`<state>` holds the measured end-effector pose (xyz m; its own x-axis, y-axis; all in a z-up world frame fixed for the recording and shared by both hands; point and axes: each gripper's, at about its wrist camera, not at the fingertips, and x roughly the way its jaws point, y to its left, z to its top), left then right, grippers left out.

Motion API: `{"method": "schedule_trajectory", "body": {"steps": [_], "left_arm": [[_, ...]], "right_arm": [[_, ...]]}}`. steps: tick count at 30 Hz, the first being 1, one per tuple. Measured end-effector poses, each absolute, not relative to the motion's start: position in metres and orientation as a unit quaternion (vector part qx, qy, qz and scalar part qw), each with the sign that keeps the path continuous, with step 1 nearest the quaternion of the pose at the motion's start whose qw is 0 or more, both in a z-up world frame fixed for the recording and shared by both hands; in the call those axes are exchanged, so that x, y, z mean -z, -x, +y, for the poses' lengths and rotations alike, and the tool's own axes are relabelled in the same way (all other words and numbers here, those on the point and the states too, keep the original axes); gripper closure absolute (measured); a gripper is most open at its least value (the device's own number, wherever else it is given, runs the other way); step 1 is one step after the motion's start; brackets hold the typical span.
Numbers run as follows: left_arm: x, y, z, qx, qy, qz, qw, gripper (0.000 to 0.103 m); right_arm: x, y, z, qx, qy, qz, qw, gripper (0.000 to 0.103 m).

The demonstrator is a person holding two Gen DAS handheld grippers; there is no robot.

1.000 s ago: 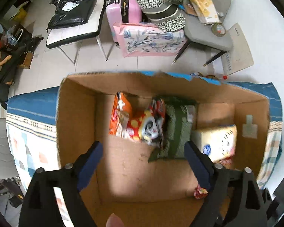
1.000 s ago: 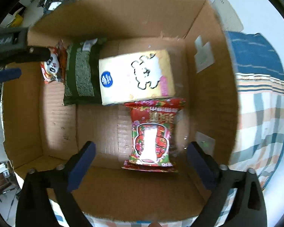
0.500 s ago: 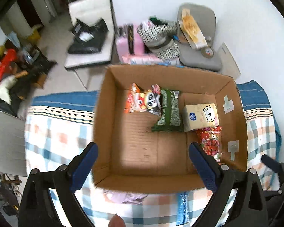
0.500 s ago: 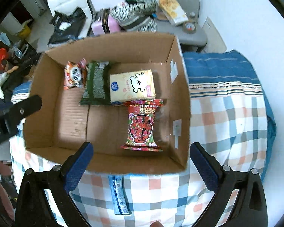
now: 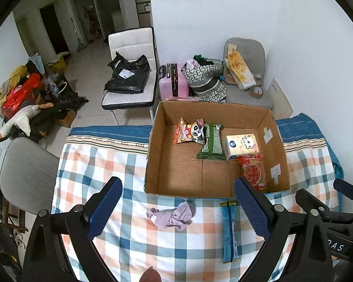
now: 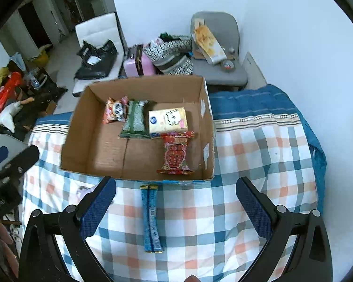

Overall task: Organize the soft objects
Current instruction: 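Grasp the pink sock with the left tool while the right grasps the blue snack stick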

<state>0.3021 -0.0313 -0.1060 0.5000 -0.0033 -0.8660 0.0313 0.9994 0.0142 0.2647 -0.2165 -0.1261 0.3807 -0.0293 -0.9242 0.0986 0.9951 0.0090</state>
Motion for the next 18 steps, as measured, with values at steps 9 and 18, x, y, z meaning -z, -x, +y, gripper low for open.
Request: {"method": "schedule_trajectory", "body": {"steps": [9,18], "left_arm": [[0.134,-0.28,-0.004,-0.025,0.022,0.535,0.844,0.005],[0.258,-0.285,0.022,-0.062,-0.007,0.642,0.764,0.005]], "right_arm": [[0.13,-0.244,-0.207,0.016,-0.044,0.572,0.819,0.0],[0.299,-0.243,-0.193,-0.006,-0.112,0.703,0.702,0.015]]}}
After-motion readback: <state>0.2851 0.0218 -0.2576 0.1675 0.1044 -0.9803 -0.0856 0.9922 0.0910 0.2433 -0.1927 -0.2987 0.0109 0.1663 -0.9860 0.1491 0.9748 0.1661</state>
